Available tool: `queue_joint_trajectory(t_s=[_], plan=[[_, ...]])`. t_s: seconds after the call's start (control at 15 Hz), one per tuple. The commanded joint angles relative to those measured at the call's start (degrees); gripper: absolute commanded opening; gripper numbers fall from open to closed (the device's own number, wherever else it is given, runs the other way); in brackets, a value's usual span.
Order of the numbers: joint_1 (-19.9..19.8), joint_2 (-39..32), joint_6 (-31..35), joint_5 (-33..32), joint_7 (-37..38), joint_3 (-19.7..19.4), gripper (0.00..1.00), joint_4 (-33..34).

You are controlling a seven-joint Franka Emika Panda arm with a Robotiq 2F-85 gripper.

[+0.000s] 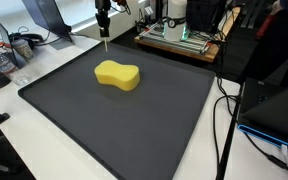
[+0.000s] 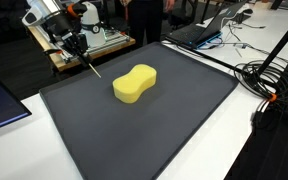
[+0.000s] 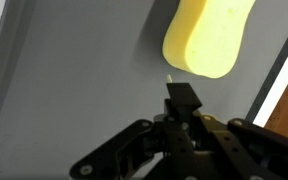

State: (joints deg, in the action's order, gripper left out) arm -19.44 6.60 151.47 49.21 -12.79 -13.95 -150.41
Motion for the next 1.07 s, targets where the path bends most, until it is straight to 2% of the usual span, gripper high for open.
queue_joint_trajectory(t_s=[0.0, 0.2, 0.27, 0.47, 0.73, 0.87, 1.0], plan=[[3.10, 10.21, 5.01, -2.79, 4.16, 1.31, 0.03, -8.06], [5.41, 15.59, 7.52, -5.68, 6.93, 3.73, 0.03, -11.27], [3.32, 13.18, 6.57, -4.95, 6.50, 7.71, 0.03, -7.73], [2.53, 16.45, 6.50, -7.91, 9.32, 14.66, 0.03, -7.60], [0.44, 21.86, 5.16, -15.67, 15.09, 26.13, 0.03, -8.86], [-1.62, 22.81, 3.45, -19.14, 17.11, 32.49, 0.03, -6.77], [-0.86, 27.18, 2.31, -21.68, 18.13, 36.67, 0.03, -8.63]])
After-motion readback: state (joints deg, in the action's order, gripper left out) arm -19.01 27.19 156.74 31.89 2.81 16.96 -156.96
